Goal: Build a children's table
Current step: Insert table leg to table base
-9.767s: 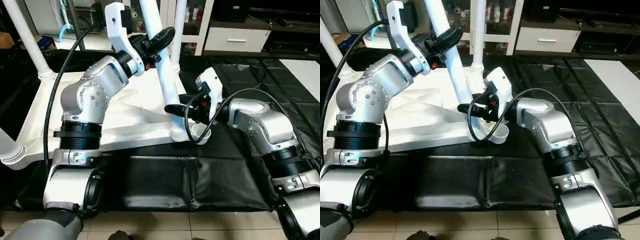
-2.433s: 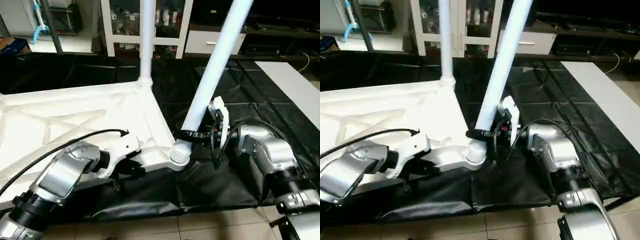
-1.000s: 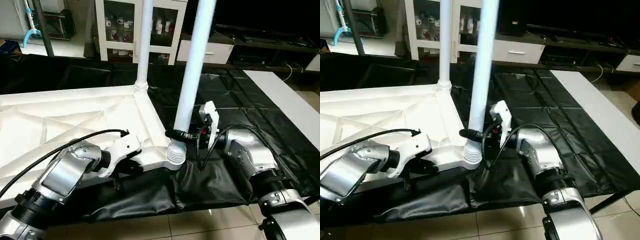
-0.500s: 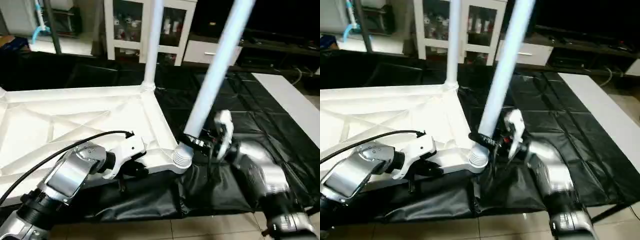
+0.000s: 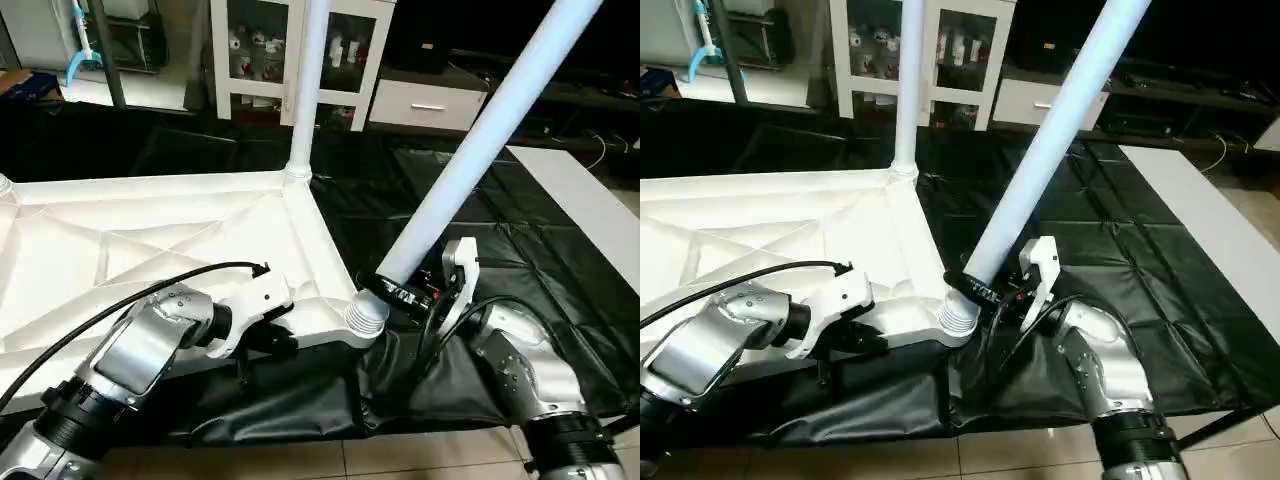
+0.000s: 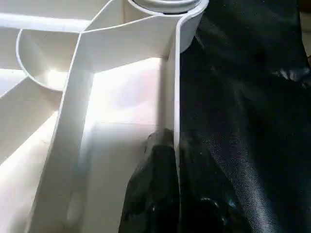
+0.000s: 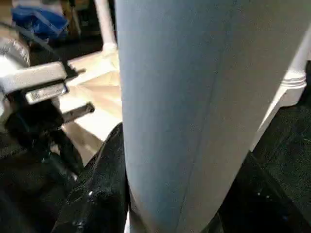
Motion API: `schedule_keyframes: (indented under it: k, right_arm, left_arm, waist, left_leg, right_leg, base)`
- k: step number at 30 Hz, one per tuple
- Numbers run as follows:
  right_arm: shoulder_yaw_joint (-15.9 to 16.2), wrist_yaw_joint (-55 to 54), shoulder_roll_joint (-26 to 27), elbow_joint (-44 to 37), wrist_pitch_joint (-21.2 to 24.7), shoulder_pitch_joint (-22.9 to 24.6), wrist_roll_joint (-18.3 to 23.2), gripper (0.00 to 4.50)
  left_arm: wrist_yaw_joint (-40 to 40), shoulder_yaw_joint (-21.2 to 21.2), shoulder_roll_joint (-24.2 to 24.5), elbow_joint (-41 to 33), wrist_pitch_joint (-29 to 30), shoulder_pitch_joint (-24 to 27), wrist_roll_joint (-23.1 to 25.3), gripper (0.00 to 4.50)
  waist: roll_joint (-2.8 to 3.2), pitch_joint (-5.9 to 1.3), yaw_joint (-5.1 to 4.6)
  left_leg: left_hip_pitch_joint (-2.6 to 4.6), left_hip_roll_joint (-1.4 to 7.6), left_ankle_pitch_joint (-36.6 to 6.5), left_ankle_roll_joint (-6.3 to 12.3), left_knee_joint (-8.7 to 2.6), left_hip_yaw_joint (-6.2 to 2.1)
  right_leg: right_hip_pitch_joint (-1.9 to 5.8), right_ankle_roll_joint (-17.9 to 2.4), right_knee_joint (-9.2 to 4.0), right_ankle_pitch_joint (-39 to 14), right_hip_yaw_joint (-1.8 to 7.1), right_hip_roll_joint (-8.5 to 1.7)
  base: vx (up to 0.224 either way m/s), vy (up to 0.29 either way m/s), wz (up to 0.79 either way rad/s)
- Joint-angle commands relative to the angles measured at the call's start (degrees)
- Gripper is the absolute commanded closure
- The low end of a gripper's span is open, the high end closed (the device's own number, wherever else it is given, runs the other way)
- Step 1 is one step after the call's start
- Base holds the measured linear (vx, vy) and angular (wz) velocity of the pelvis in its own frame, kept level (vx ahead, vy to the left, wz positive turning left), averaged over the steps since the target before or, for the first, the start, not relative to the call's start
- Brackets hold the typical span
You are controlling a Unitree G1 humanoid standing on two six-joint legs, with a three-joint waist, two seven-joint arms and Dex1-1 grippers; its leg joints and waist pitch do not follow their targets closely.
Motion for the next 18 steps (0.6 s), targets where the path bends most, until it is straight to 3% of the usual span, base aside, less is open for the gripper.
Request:
schedule_keyframes:
  k: [1, 4, 9, 12, 15, 16, 18]
  right_arm:
    - [6.0, 1.1, -1.8, 4.3, 4.6, 2.4, -7.2, 2.68]
    - [6.6, 1.9, -1.9, 3.8, 6.7, 1.3, -6.9, 2.68]
    - [8.9, 4.1, -3.1, 2.4, 10.4, 0.2, -6.5, 2.68]
    - [9.2, 3.3, -2.6, 4.1, 9.6, -1.4, -6.9, 2.68]
    - [7.6, 0.6, -0.9, 6.9, 7.9, -3.6, -7.1, 2.68]
    - [6.7, -0.5, -0.3, 7.5, 7.4, -4.0, -7.0, 2.68]
    - [5.8, -2.1, 0.5, 7.5, 6.3, -3.1, -7.2, 2.68]
  left_arm:
    - [-1.4, -1.0, -0.8, -1.3, -0.3, -1.1, -1.6, 4.50]
    - [-1.5, -1.1, -0.8, -1.3, -0.3, -1.2, -1.6, 4.50]
    - [-1.5, -1.1, -0.8, -1.3, -0.3, -1.2, -1.7, 4.50]
    - [-1.5, -1.2, -0.7, -1.2, -0.4, -1.2, -1.7, 4.50]
    - [-1.4, -1.3, -0.8, -1.1, -0.5, -1.3, -1.7, 4.50]
    - [-1.2, -1.3, -0.9, -1.2, -0.5, -1.3, -1.7, 4.50]
    - [-0.8, -1.3, -1.1, -1.5, -0.4, -1.2, -1.6, 4.50]
  waist:
    - [1.41, -1.50, -0.68]
    - [1.51, -1.48, -0.72]
    - [1.44, -1.59, -0.73]
    - [1.41, -1.66, -0.68]
    - [1.29, -1.55, -0.86]
    - [0.98, -1.37, -1.17]
    - [1.18, -1.16, -1.49]
  left_leg:
    - [0.64, 1.51, -26.2, -1.78, -5.36, -0.79]
    - [0.84, 1.49, -27.1, -1.94, -5.32, -0.88]
    - [0.70, 1.59, -26.3, -1.98, -5.46, -0.89]
    - [0.66, 1.56, -25.4, -1.96, -5.40, -0.74]
    - [0.66, 1.51, -26.2, -2.08, -5.39, -0.83]
    - [0.55, 1.43, -27.3, -2.21, -5.39, -0.93]
    - [0.93, 1.38, -29.5, -2.45, -5.27, -1.12]
  right_leg:
    - [0.36, -6.2, -5.37, -27.9, 1.90, -2.82]
    - [0.10, -5.6, -5.69, -30.0, 1.93, -2.90]
    - [0.35, -6.3, -5.28, -26.9, 1.92, -2.72]
    - [0.38, -6.7, -5.18, -25.6, 2.01, -2.77]
    - [0.26, -6.5, -5.27, -27.7, 1.91, -2.86]
    - [0.18, -5.9, -5.57, -30.1, 1.78, -2.87]
    - [-0.31, -4.7, -6.14, -34.2, 1.68, -3.01]
  base:
    - [0.000, 0.000, 0.00]
    - [0.000, 0.000, 0.00]
    - [0.000, 0.000, 0.00]
    - [0.000, 0.000, 0.00]
    - [0.000, 0.000, 0.00]
    - [0.000, 0.000, 0.00]
    - [0.000, 0.000, 0.00]
